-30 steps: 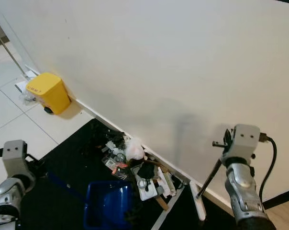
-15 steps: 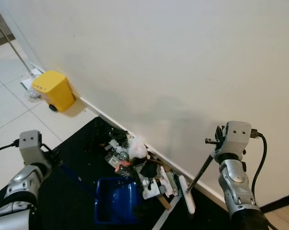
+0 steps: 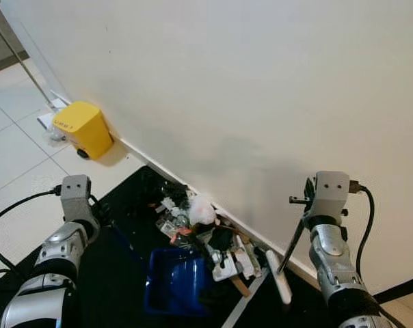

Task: Sweep floor

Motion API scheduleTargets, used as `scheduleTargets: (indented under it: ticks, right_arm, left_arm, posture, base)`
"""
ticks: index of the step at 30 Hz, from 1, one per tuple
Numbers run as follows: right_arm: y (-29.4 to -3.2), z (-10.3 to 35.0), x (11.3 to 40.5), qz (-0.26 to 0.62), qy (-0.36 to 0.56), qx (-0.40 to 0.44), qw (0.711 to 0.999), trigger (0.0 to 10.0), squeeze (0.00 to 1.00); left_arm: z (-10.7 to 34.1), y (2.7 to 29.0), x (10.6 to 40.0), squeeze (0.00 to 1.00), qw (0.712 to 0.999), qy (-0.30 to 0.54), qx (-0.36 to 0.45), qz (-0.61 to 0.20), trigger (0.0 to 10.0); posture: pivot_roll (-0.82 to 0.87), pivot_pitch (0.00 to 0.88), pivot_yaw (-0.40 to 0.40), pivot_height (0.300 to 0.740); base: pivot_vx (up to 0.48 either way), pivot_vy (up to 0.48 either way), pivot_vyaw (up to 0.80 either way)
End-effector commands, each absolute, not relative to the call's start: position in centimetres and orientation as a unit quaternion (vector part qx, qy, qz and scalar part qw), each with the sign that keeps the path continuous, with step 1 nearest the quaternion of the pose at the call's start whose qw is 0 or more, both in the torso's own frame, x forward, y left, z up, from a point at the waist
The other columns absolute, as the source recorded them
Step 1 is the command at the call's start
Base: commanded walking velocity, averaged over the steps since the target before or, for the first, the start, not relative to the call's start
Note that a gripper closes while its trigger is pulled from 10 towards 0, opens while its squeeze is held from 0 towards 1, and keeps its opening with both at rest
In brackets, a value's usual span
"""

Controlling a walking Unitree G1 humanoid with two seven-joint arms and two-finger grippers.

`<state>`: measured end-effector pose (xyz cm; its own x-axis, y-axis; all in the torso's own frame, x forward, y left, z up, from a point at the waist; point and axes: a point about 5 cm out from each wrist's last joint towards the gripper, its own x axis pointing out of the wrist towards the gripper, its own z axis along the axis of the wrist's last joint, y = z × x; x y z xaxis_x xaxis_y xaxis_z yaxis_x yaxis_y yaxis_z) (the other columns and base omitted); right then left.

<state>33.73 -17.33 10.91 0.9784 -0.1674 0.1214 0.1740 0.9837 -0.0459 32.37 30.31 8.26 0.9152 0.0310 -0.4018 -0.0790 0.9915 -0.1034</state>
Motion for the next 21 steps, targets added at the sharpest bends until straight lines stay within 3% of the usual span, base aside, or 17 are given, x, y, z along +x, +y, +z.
scheduleTargets:
  ticks: [1,13,21]
  right_arm:
    - [-16.8,11.1,34.0,-0.075,-0.07,-0.024,0.994,10.0,0.0]
    - [-13.7,8.9,34.0,-0.041,-0.015,0.013,0.999,10.0,0.0]
    - [-9.4,7.7,34.0,0.017,0.041,0.174,0.984,10.0,0.0]
  left_arm:
    - [7.3,28.7,32.6,0.0,0.971,0.222,-0.092,0.01,10.0]
    - [8.8,27.6,33.9,0.0,0.973,0.199,-0.117,-0.001,10.0]
    - [7.7,27.8,32.6,0.0,0.969,0.211,-0.129,-0.005,10.0]
  posture:
    - [0.03,0.206,0.05,0.74]
    - [0.05,0.212,0.052,0.74]
    - [0.04,0.2,0.048,0.74]
  base:
    - [0.0,0.0,0.0]
    - [0.0,0.0,0.0]
    - [0.0,0.0,0.0]
